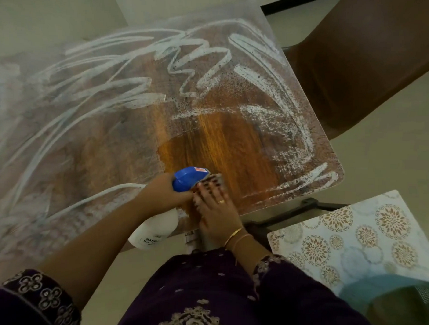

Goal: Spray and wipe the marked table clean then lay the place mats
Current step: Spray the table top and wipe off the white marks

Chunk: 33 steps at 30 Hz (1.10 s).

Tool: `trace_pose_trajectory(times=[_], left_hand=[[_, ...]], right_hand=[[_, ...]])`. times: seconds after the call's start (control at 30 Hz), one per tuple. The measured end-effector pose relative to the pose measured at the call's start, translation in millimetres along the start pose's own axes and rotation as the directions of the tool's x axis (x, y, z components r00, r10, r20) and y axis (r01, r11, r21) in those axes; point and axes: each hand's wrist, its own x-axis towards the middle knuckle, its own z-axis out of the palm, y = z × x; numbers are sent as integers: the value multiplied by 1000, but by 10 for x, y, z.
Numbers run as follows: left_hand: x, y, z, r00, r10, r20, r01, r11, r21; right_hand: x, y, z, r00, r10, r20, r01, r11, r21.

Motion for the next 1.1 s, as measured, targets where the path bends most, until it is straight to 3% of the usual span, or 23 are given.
trace_pose_trajectory(times=[0.07,0.13,0.23,0.33,0.47,0.53,0.63,0.7,0.77,0.83,0.93,1.0,1.1], left_hand=[[22,50,-12,1000,-9,-10,9,1000,16],[50,101,-16,1000,-7,-7,7,998,66],[102,196,23,1000,-3,13,1,994,105],[114,304,120,999,25,31,-28,995,98],[128,411,258,999,43,26,-45,997,67],[147,460,314,998,46,38,-48,998,44],[184,563,373,996,79,49,-81,995,52],[206,621,395,994,101,40,-103,993,63],[234,672,408,994,103,45,-106,993,59],[264,714,420,991,115,71,-119,991,58],[321,768,468,984,129,119,-136,990,48],[354,822,528,981,132,144,-142,988,58],[384,942,630,974,146,173,-164,982,92]], right_hand=[[-31,-23,55,995,-86,40,87,996,-27],[-103,212,12,996,-74,40,78,994,-81],[-308,824,-178,995,97,-21,-98,987,-130],[-460,1475,-431,937,346,-48,-350,931,-105],[-368,1525,-445,866,482,-131,-491,870,-44],[-316,1214,-359,880,441,-177,-454,890,-40],[-322,621,-126,970,191,-149,-196,980,-21],[-349,410,-50,993,60,-102,-60,998,-2],[-388,528,-71,995,39,-90,-43,998,-42],[-466,868,-169,980,161,-114,-169,983,-71],[-657,1564,-374,900,389,-198,-413,905,-100],[-713,1904,-496,864,472,-178,-489,869,-68],[-578,1842,-519,761,616,-202,-626,780,21]])
